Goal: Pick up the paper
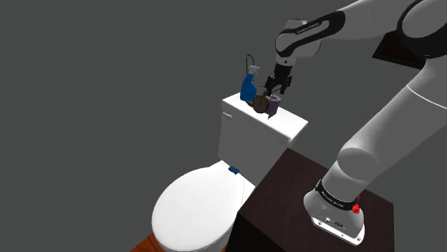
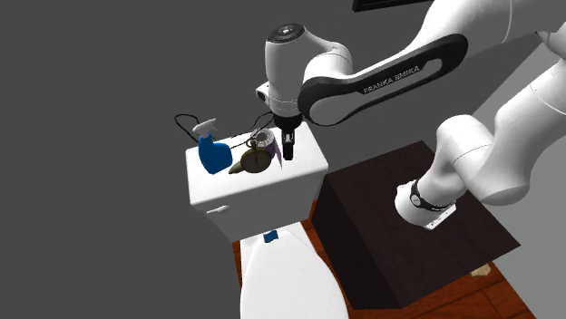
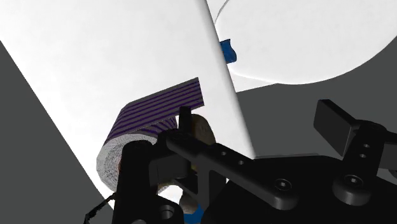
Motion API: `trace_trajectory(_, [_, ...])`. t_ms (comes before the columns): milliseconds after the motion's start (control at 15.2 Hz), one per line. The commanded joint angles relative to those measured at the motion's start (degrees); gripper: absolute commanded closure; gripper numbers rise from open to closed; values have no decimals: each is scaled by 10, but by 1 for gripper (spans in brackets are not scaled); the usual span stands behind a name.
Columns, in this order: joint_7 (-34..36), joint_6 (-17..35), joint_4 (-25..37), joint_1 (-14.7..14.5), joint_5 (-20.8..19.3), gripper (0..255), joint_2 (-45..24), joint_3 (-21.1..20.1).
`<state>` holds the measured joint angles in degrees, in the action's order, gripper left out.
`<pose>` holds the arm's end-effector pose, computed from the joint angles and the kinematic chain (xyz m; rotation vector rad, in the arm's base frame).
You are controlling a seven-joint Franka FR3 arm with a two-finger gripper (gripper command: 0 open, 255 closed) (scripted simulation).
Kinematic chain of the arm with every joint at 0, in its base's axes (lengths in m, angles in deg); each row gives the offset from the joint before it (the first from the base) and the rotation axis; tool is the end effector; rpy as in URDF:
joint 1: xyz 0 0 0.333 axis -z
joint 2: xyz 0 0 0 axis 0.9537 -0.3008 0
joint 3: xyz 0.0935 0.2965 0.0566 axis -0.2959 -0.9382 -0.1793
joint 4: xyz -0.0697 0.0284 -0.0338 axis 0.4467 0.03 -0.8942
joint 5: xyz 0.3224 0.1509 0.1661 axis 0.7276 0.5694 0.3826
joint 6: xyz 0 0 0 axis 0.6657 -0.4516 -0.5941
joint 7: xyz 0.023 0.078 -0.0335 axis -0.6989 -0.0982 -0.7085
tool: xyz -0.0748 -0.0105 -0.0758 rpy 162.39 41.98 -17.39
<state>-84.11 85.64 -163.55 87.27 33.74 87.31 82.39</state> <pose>0.4204 -0.2649 0.4185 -3.0552 0.6104 0.0475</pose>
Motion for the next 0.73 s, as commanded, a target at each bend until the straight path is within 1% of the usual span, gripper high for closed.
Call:
trace_trajectory(0, [-17,12,29,10,9,0,-40,15])
trace_trajectory(462, [-64,42,126,47,56,0,-169,47])
trace_trajectory(528, [-67,43,134,51,60,0,-179,48])
trace_trajectory(660, [-70,57,127,52,64,0,-187,47])
